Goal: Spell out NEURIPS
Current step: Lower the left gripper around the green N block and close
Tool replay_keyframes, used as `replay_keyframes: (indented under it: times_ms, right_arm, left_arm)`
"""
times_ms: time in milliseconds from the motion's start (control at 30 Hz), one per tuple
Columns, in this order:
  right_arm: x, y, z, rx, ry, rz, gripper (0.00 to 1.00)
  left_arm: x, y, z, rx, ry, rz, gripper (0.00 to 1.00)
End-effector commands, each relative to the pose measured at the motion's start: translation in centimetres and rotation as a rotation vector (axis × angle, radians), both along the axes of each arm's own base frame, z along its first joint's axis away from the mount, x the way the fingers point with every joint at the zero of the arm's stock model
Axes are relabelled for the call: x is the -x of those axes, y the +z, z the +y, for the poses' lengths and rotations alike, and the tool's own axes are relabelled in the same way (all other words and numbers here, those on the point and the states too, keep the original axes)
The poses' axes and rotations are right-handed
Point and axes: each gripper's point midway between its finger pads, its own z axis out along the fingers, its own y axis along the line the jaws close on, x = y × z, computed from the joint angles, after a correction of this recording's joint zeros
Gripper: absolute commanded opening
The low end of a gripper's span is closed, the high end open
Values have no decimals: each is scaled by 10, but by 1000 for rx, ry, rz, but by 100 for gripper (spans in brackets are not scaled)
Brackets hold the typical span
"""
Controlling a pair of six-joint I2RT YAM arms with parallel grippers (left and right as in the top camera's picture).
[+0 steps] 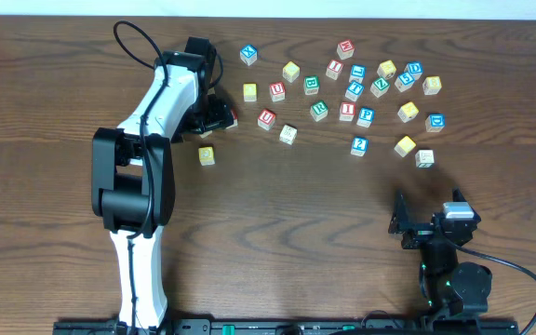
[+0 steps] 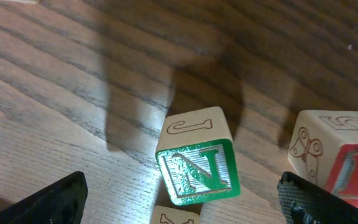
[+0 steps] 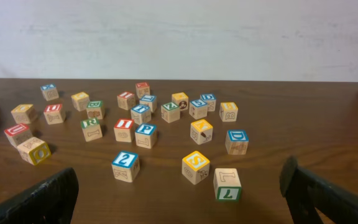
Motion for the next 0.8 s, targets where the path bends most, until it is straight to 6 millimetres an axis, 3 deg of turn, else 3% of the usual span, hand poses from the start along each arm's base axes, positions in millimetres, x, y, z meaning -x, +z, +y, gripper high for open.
replay_keyframes:
  times_ms: [0, 767]
  right_arm:
    - [0, 0, -2, -13, -7, 1, 99]
    - [0, 0, -2, -13, -7, 0, 99]
  left_arm:
    - [1, -4, 4, -11, 7, 6, 96]
    - [-12, -3, 4, -9, 110, -52, 79]
